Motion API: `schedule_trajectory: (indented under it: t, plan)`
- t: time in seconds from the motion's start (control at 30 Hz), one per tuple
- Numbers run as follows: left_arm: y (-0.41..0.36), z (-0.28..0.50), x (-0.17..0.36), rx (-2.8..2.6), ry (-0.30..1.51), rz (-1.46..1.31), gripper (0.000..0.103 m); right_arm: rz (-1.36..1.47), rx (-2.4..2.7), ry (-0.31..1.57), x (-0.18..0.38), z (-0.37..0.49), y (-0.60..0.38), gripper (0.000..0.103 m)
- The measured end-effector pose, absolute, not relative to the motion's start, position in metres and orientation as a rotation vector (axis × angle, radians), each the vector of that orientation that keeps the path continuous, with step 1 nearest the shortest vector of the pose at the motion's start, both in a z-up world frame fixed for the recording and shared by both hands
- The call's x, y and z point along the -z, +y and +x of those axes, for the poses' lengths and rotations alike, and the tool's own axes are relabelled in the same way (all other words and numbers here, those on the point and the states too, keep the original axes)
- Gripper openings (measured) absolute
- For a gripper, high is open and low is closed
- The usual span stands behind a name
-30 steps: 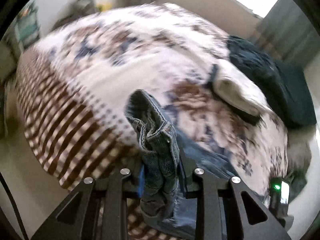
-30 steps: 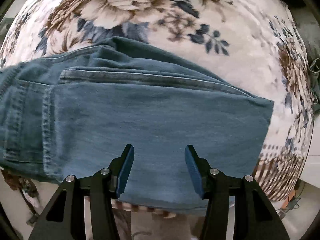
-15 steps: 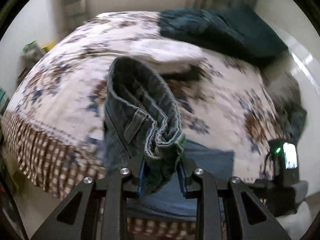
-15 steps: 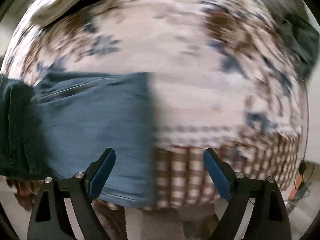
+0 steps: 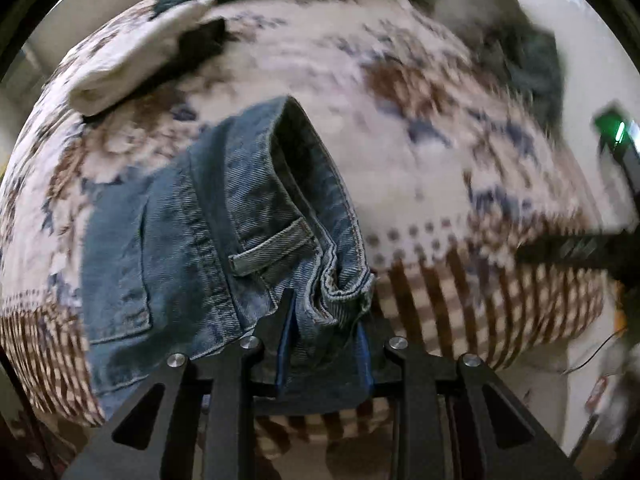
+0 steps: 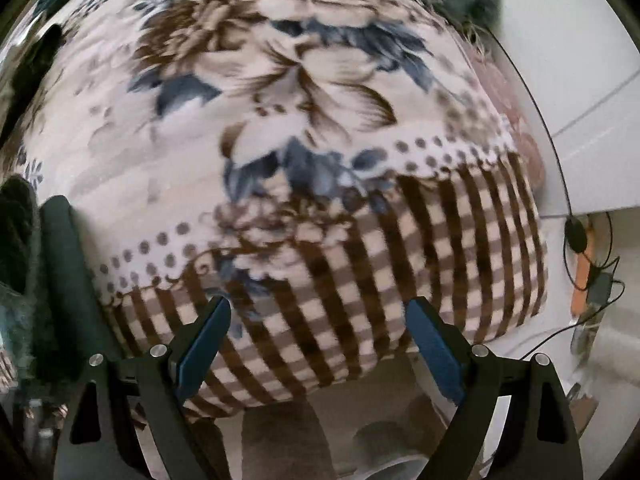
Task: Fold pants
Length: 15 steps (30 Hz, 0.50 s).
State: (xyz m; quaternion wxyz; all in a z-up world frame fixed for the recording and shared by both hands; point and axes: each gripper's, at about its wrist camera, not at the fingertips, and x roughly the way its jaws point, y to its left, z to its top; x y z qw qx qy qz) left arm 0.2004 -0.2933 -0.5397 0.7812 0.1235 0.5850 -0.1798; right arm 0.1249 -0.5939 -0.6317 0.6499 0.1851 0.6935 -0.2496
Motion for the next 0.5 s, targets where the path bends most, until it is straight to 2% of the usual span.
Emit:
schedule_trajectory:
  t: [0.1, 0.2, 0.27, 0.3, 0.5]
  plan:
    - [-0.307, 0.202, 0.555, 0.406, 1.295, 0.339, 0.029, 0.485, 0.538, 1.564, 0.633, 0.122, -0.601, 0.092]
    - [-0.295, 0.21, 0.542, 0.445, 1.35, 0.237, 0.048, 0.591, 0.432, 1.537, 0.625, 0.126, -0.598, 0.092]
    - [-0.275, 0.215, 0.526, 0.454, 1.364, 0.114, 0.094, 0.67, 0.325, 1.511, 0.62, 0.134, -0.592, 0.092]
    - [-0.266, 0.218, 0.516, 0.447, 1.356, 0.077, 0.098, 0.703, 0.266, 1.496, 0.617, 0.14, -0.586, 0.092]
    - [-0.18, 0.246, 0.47, 0.252, 1.285, -0.055, 0.099, 0.779, -0.031, 1.507, 0.618, 0.196, -0.527, 0.092]
